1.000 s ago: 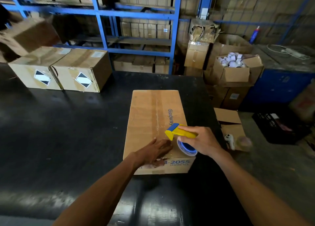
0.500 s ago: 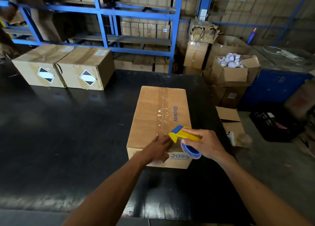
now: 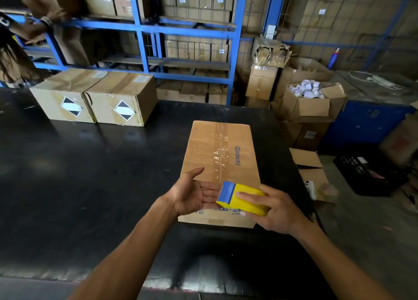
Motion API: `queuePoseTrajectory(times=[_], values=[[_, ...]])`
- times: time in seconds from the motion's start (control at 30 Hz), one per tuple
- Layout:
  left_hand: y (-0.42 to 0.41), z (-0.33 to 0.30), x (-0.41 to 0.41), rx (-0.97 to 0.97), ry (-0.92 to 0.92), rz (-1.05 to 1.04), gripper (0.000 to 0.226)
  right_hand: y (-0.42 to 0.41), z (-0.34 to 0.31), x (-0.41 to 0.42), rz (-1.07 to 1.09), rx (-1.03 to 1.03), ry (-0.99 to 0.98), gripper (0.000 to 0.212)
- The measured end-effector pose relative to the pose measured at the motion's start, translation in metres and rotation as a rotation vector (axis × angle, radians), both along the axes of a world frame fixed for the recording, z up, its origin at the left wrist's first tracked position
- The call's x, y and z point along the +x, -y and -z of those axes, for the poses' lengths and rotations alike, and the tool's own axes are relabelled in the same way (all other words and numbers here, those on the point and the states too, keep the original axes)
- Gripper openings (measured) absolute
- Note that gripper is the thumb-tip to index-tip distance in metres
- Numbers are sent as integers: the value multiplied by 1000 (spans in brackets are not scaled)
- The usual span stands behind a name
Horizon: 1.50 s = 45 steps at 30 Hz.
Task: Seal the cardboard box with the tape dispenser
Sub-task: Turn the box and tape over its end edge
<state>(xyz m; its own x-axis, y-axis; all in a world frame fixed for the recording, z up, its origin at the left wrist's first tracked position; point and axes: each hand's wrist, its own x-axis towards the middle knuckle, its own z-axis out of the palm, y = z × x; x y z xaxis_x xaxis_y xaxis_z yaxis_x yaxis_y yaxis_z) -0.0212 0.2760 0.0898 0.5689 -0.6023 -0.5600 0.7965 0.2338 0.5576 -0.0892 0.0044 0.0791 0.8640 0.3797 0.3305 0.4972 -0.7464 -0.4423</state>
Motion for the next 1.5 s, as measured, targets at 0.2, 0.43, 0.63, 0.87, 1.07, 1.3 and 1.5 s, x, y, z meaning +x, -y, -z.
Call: queuePoseTrajectory(times=[0.2, 0.43, 0.63, 0.87, 1.07, 1.3, 1.5], values=[[-7, 6, -18, 117, -20, -152, 36, -17, 12, -5, -47, 130, -67, 53], [-10, 11, -16, 293, 59, -279, 12, -36, 8, 6, -62, 210, -61, 51], [-8, 22, -14, 563, 177, -515, 6, -33, 9, 19, -24, -6, -125, 50], [-53, 51, -18, 722, 368, -664, 4, -3, -3, 36, -94, -291, -122, 50], [-34, 67, -27, 1037, 407, -772, 5, -16, 6, 39, -72, -485, -99, 57], [-27, 84, -25, 1062, 470, -825, 18, -28, 16, 36, -6, -523, -99, 55], [-23, 92, -24, 1074, 506, -859, 11, -28, 23, 34, -6, -512, -134, 50]])
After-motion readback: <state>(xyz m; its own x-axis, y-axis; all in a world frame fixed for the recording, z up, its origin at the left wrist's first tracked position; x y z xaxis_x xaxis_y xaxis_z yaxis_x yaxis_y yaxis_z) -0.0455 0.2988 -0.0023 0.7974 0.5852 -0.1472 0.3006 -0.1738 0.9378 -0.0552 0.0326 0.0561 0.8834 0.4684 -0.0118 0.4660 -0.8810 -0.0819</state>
